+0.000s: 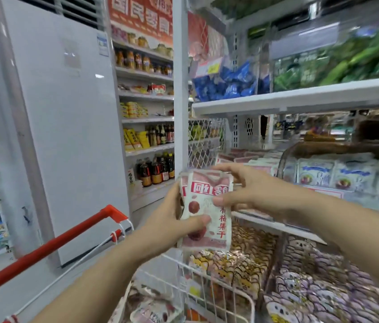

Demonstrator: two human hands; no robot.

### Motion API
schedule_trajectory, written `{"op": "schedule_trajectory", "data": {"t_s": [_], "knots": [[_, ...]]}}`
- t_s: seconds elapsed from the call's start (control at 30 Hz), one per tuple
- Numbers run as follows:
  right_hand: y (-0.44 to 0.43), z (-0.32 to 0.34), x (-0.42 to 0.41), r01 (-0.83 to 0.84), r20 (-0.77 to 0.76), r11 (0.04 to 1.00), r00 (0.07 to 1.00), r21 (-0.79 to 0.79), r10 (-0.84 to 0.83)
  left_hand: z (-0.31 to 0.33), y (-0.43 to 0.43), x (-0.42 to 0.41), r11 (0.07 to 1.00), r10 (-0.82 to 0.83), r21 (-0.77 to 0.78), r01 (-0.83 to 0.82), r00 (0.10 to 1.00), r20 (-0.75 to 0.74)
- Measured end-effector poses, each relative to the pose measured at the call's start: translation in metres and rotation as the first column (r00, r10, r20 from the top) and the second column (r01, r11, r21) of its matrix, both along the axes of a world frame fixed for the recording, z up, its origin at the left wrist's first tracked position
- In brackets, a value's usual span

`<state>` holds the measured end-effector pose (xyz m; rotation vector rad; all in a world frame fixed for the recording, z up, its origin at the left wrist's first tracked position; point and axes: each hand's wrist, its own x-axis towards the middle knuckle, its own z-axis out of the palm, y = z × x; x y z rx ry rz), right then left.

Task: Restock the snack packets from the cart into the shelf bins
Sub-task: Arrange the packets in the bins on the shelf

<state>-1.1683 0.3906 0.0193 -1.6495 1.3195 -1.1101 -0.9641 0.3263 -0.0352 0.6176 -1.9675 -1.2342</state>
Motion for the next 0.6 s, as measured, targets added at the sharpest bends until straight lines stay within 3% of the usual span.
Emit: {"op": "schedule_trajectory", "data": {"t_s": [0.23, 0.4, 0.6], "knots": [[-0.017, 0.057, -0.029, 0.125, -0.235, 0.944, 0.951, -0.304, -0.201, 0.069, -0.042, -0.039, 0.959, -0.047, -0.280, 0.043, 0.999, -0.006], [-0.046, 0.073, -0.048, 0.204, -0.280, 0.869, 0.892, -0.450, -0.354, 0.090, -0.081, -0.067, 0.932, -0.028, -0.363, 0.018, 0.999, -0.023], [-0.090, 0.078, -0.066, 0.188, -0.492, 0.808, 0.709, -0.558, -0.505, 0.097, -0.129, -0.103, 0.913, 0.026, -0.409, -0.013, 0.999, 0.027]]}}
